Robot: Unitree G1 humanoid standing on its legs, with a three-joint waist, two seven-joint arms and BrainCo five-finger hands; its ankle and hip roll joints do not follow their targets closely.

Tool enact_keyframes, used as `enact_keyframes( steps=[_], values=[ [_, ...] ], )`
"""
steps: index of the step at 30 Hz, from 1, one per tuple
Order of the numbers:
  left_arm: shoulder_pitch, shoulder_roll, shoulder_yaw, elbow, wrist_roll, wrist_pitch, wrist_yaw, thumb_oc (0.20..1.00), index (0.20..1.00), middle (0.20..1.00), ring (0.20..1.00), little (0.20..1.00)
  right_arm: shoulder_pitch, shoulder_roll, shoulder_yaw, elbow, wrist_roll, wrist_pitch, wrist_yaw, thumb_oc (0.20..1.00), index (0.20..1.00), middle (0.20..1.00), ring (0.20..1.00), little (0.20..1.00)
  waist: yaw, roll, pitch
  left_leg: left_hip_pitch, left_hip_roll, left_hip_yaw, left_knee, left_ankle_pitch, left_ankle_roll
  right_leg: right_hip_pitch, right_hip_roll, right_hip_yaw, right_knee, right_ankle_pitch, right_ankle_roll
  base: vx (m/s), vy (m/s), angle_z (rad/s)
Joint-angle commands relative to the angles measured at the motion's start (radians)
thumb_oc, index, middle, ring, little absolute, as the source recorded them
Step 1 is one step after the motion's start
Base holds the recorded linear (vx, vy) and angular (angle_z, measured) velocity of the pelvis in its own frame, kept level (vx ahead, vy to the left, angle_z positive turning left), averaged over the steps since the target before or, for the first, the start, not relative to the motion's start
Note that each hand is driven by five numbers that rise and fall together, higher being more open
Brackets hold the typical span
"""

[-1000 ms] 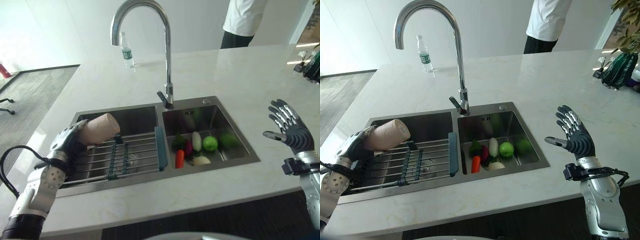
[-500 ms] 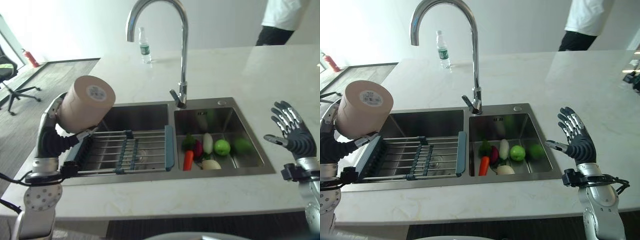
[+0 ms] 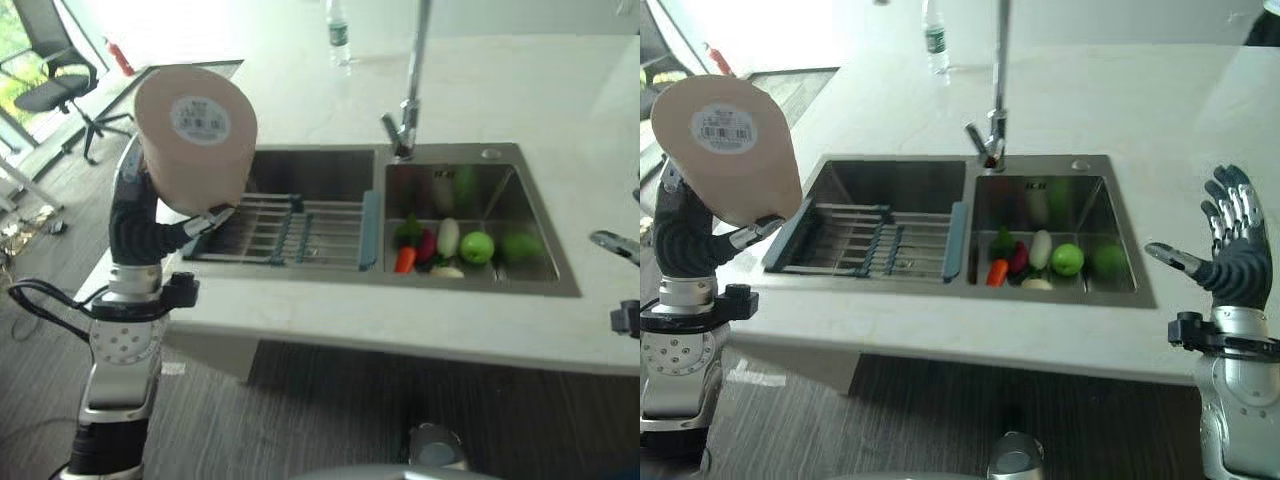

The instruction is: Place the dishes in the dishwasher.

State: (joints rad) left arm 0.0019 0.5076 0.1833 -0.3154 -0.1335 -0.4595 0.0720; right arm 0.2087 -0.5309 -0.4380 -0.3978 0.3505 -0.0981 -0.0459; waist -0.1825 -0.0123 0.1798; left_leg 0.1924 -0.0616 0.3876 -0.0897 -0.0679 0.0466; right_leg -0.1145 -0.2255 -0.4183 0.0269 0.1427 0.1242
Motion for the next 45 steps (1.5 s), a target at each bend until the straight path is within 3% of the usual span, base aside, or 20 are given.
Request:
enact_keyframes(
  steps=[1, 3, 4, 6, 8, 11, 14, 16, 22, 25, 26, 27, 28, 30, 34, 36, 39, 42, 44, 45],
  values=[
    [-0.001, 0.067, 0.040, -0.087, -0.001, -0.012, -0.011, 0.200, 0.200, 0.200, 0.200, 0.200, -0.067, 0.007, 0.023, 0.002, -0.045, -0.061, 0.015, 1.000, 1.000, 1.000, 1.000, 1.000, 0.030, 0.006, -0.037, 0.069, 0.067, -0.086, 0.002, -0.118, -0.090, -0.020, 0.036, 0.007, -0.105, 0.041, 0.082, -0.36, 0.213, 0.24],
    [-0.004, 0.076, 0.034, -0.083, -0.001, 0.016, 0.012, 0.200, 0.200, 0.200, 0.200, 0.200, -0.067, 0.021, 0.035, 0.000, -0.045, -0.065, 0.030, 1.000, 1.000, 1.000, 1.000, 1.000, 0.027, 0.004, -0.027, 0.062, 0.069, -0.100, 0.002, -0.112, -0.077, -0.033, 0.030, 0.047, -0.096, 0.053, 0.084, -0.30, 0.146, -0.04],
    [-0.009, 0.083, 0.026, -0.075, -0.010, 0.020, 0.021, 0.200, 0.200, 0.200, 0.200, 0.200, -0.061, 0.026, 0.038, -0.005, -0.045, -0.070, 0.029, 1.000, 1.000, 1.000, 1.000, 1.000, 0.012, 0.004, -0.021, 0.052, 0.072, -0.126, 0.002, -0.103, -0.063, -0.039, 0.054, 0.128, -0.036, 0.034, 0.075, -0.23, 0.065, -0.11],
    [-0.025, 0.092, 0.016, -0.061, -0.032, 0.019, 0.008, 0.200, 0.200, 0.200, 0.200, 0.200, -0.047, 0.019, 0.030, -0.013, -0.031, -0.076, 0.014, 1.000, 1.000, 1.000, 1.000, 1.000, 0.002, 0.002, -0.022, 0.025, 0.079, -0.143, 0.002, -0.077, -0.048, -0.032, 0.094, 0.214, 0.086, -0.029, 0.053, -0.27, 0.009, 0.24],
    [-0.077, 0.092, -0.022, -0.039, -0.019, 0.038, 0.038, 0.200, 0.200, 0.200, 0.200, 0.200, -0.084, 0.001, 0.046, -0.008, -0.026, -0.083, -0.008, 1.000, 1.000, 1.000, 1.000, 1.000, 0.003, 0.010, -0.038, -0.025, 0.095, -0.179, 0.002, -0.040, -0.034, 0.041, 0.145, 0.308, 0.243, -0.146, 0.027, -0.28, -0.063, 0.63],
    [-0.113, 0.087, -0.046, -0.015, -0.026, 0.041, 0.069, 0.200, 0.200, 0.200, 0.200, 0.200, -0.109, 0.003, 0.066, 0.000, -0.058, -0.089, -0.019, 1.000, 1.000, 1.000, 1.000, 1.000, 0.003, 0.006, -0.065, -0.056, 0.095, -0.209, 0.002, -0.018, -0.037, 0.103, 0.182, 0.403, 0.172, -0.202, 0.006, -0.12, -0.163, 0.57],
    [-0.098, 0.071, -0.027, -0.022, -0.052, 0.047, 0.090, 0.200, 0.200, 0.200, 0.200, 0.200, -0.114, 0.002, 0.085, -0.030, -0.058, -0.102, -0.029, 1.000, 1.000, 1.000, 1.000, 1.000, 0.039, -0.003, -0.088, -0.066, 0.105, -0.201, 0.002, -0.008, -0.068, 0.225, 0.188, 0.380, -0.044, -0.223, -0.016, -0.07, -0.300, 0.20],
    [-0.088, 0.063, -0.020, -0.036, -0.069, 0.055, 0.086, 0.200, 0.200, 0.200, 0.200, 0.200, -0.146, -0.004, 0.100, -0.039, -0.055, -0.095, -0.034, 1.000, 1.000, 1.000, 1.000, 1.000, 0.059, 0.000, -0.091, -0.069, 0.116, -0.201, 0.002, 0.001, -0.083, 0.256, 0.200, 0.371, -0.097, -0.214, -0.028, -0.08, -0.341, 0.09],
    [-0.038, 0.027, -0.010, -0.066, -0.060, 0.065, 0.105, 0.200, 0.200, 0.200, 0.200, 0.200, -0.190, -0.045, 0.134, -0.061, -0.058, -0.126, 0.029, 1.000, 1.000, 1.000, 1.000, 1.000, 0.111, 0.019, -0.088, -0.131, 0.190, -0.187, 0.002, 0.070, -0.153, 0.253, 0.197, 0.293, -0.114, -0.229, -0.042, -0.11, -0.168, 0.32],
    [-0.028, 0.004, -0.013, -0.063, -0.110, 0.030, 0.059, 0.200, 0.200, 0.200, 0.200, 0.200, -0.173, -0.069, 0.105, -0.053, -0.053, -0.140, 0.015, 1.000, 1.000, 1.000, 1.000, 1.000, 0.104, 0.009, -0.090, -0.139, 0.211, -0.032, 0.041, 0.080, -0.154, 0.249, 0.165, 0.179, -0.114, -0.220, -0.041, -0.21, 0.023, 0.76],
    [-0.030, 0.003, -0.015, -0.060, -0.118, 0.020, 0.053, 0.200, 0.200, 0.200, 0.200, 0.200, -0.173, -0.077, 0.099, -0.051, -0.055, -0.144, 0.013, 1.000, 1.000, 1.000, 1.000, 1.000, 0.098, 0.005, -0.096, -0.135, 0.215, -0.002, 0.058, 0.059, -0.154, 0.248, 0.156, 0.159, -0.114, -0.224, -0.038, -0.30, 0.081, 1.30],
    [-0.037, -0.001, -0.022, -0.056, -0.142, 0.006, 0.034, 0.200, 0.200, 0.200, 0.200, 0.200, -0.177, -0.093, 0.092, -0.037, -0.065, -0.147, -0.004, 1.000, 1.000, 1.000, 1.000, 1.000, 0.088, -0.010, -0.093, -0.145, 0.214, 0.074, 0.141, 0.029, -0.137, 0.241, 0.135, 0.100, -0.114, -0.203, -0.039, -0.18, 0.108, 1.56],
    [-0.039, 0.000, -0.022, -0.055, -0.156, 0.001, 0.030, 0.200, 0.200, 0.200, 0.200, 0.200, -0.180, -0.101, 0.089, -0.031, -0.062, -0.146, -0.007, 1.000, 1.000, 1.000, 1.000, 1.000, 0.086, -0.012, -0.098, -0.138, 0.214, 0.072, 0.173, -0.005, -0.141, 0.247, 0.129, 0.095, -0.114, -0.212, -0.034, -0.24, 0.136, 1.97],
    [-0.047, 0.005, -0.018, -0.052, -0.207, -0.003, 0.015, 0.200, 0.200, 0.200, 0.200, 0.200, -0.187, -0.107, 0.084, -0.017, -0.071, -0.138, -0.020, 1.000, 1.000, 1.000, 1.000, 1.000, 0.079, -0.013, -0.101, -0.130, 0.232, 0.119, 0.210, -0.017, -0.140, 0.244, 0.116, 0.044, -0.114, -0.202, -0.034, -0.17, 0.227, 2.15],
    [-0.063, 0.002, -0.023, -0.040, -0.220, 0.015, -0.010, 0.200, 0.200, 0.200, 0.200, 0.200, -0.194, -0.096, 0.089, -0.018, -0.072, -0.117, -0.004, 1.000, 1.000, 1.000, 1.000, 1.000, 0.071, 0.007, -0.117, -0.059, 0.226, 0.186, 0.090, 0.001, -0.134, 0.237, 0.093, -0.048, -0.114, -0.178, -0.019, -0.12, 0.330, 1.77],
    [-0.067, 0.000, -0.028, -0.045, -0.213, 0.033, -0.001, 0.200, 0.200, 0.200, 0.200, 0.200, -0.196, -0.088, 0.098, -0.017, -0.084, -0.118, 0.019, 1.000, 1.000, 1.000, 1.000, 1.000, 0.079, 0.019, -0.120, -0.030, 0.193, 0.163, 0.012, 0.022, -0.131, 0.234, 0.083, -0.071, -0.112, -0.160, 0.003, -0.05, 0.381, 1.40],
    [-0.074, -0.005, -0.019, -0.053, -0.236, 0.061, -0.023, 0.200, 0.200, 0.200, 0.200, 0.200, -0.194, -0.050, 0.117, -0.017, -0.078, -0.113, 0.022, 1.000, 1.000, 1.000, 1.000, 1.000, 0.114, 0.024, -0.116, -0.035, 0.157, 0.082, 0.002, -0.005, -0.124, 0.220, 0.054, -0.113, -0.084, -0.126, 0.037, -0.01, 0.370, 0.79],
    [-0.068, -0.009, -0.005, -0.079, -0.229, 0.085, -0.041, 0.200, 0.200, 0.200, 0.200, 0.200, -0.174, -0.013, 0.129, -0.045, -0.098, -0.102, 0.014, 1.000, 1.000, 1.000, 1.000, 1.000, 0.154, 0.028, -0.099, -0.045, 0.128, 0.017, 0.002, -0.026, -0.099, 0.169, -0.046, -0.163, 0.109, -0.095, 0.047, 0.02, 0.448, 0.77],
    [-0.067, -0.009, -0.006, -0.078, -0.246, 0.082, -0.050, 0.200, 0.200, 0.200, 0.200, 0.200, -0.158, 0.003, 0.129, -0.058, -0.108, -0.096, 0.016, 1.000, 1.000, 1.000, 1.000, 1.000, 0.148, 0.028, -0.085, -0.051, 0.113, -0.049, 0.002, -0.030, -0.082, 0.127, -0.054, -0.102, 0.219, -0.115, 0.045, 0.05, 0.268, 0.88],
    [-0.067, -0.011, -0.009, -0.071, -0.266, 0.075, -0.062, 0.200, 0.200, 0.200, 0.200, 0.200, -0.140, 0.010, 0.122, -0.054, -0.120, -0.098, 0.017, 1.000, 1.000, 1.000, 1.000, 1.000, 0.129, 0.022, -0.074, -0.065, 0.103, -0.089, 0.002, -0.009, -0.068, 0.107, 0.001, -0.031, 0.224, -0.139, 0.024, 0.05, 0.092, 1.10]
  ],
)
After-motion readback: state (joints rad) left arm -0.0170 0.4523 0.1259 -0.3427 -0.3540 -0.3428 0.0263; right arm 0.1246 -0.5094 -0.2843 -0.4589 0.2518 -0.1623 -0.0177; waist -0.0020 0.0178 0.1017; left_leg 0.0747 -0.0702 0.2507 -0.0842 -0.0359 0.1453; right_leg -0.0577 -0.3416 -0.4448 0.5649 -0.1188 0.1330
